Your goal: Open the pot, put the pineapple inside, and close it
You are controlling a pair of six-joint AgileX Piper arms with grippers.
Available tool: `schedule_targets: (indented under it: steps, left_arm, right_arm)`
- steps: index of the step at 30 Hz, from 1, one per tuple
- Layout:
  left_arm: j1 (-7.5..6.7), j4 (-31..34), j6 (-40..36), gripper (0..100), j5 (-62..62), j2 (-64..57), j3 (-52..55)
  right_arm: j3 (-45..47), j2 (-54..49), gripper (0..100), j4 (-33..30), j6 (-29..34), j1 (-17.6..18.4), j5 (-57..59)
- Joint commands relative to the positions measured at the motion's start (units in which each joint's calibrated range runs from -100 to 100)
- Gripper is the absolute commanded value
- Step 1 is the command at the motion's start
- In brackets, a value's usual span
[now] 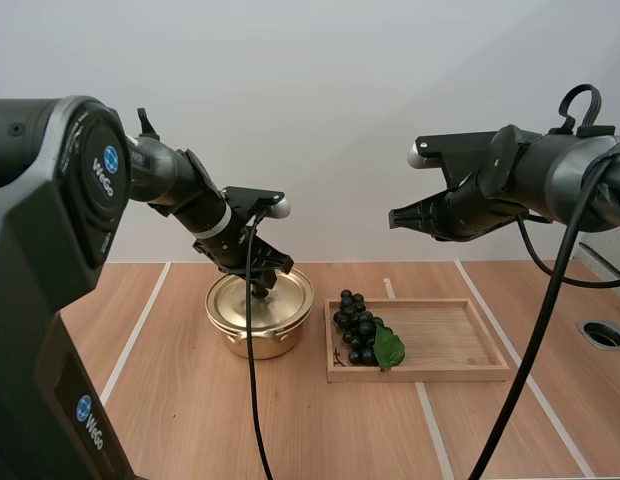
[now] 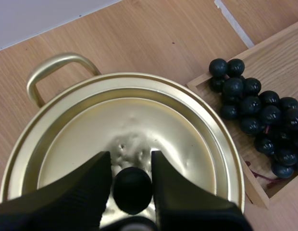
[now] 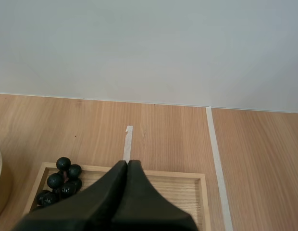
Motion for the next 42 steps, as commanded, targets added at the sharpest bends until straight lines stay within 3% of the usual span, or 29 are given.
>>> schedule_targets:
  steps: [1,5,19,23,25,28,29,31,34,39,42]
  left_arm:
    - [-0.05,-0.6,0.6,74,-0.1,0.0,0.1]
    - [-0.05,-0.6,1.3,88,0.1,0.0,0.1]
    - [-0.05,-0.5,2.0,89,1.2,0.0,0.1]
    - [-0.05,0.6,1.6,97,1.7,-0.1,-0.6]
    - [-0.05,0.6,1.1,96,2.6,-0.9,-1.5]
    - [-0.05,0.6,0.2,81,4.7,-3.4,-3.5]
    - [-0.05,0.6,0.1,72,5.3,-4.3,-4.0]
    - [-0.05,0.6,-0.8,50,5.6,-7.2,-5.1]
    - [-0.05,0.7,-0.9,4,5.8,-12.1,-5.7]
    - [0.03,0.6,-1.0,0,5.9,-21.8,-5.7]
    - [0.88,-1.5,-1.3,0,4.4,-27.6,-5.3]
  right_arm:
    - [0.4,-0.2,0,-0.3,-0.3,-0.2,0.4]
    - [0.4,-0.2,0,-0.3,-0.3,-0.2,0.6]
    - [0.4,-0.2,0,-0.3,-0.5,-0.2,0.9]
    - [0.4,-0.2,0,-0.3,-0.7,-0.2,0.9]
    - [0.4,-0.2,0,-0.3,-0.7,-0.2,0.9]
    - [0.4,-0.2,0,-0.3,-1.0,-0.2,0.9]
    - [0.4,-0.2,0,-0.4,-1.0,-0.2,0.9]
    - [0.4,-0.2,0,-0.5,-1.0,-0.2,0.9]
    - [0.4,-1.1,0,-0.7,-1.0,-0.2,0.6]
    - [0.4,-5.6,0,-0.5,-1.0,-0.2,-2.6]
    - [0.4,-9.1,0,-0.5,-1.0,-0.2,-3.9]
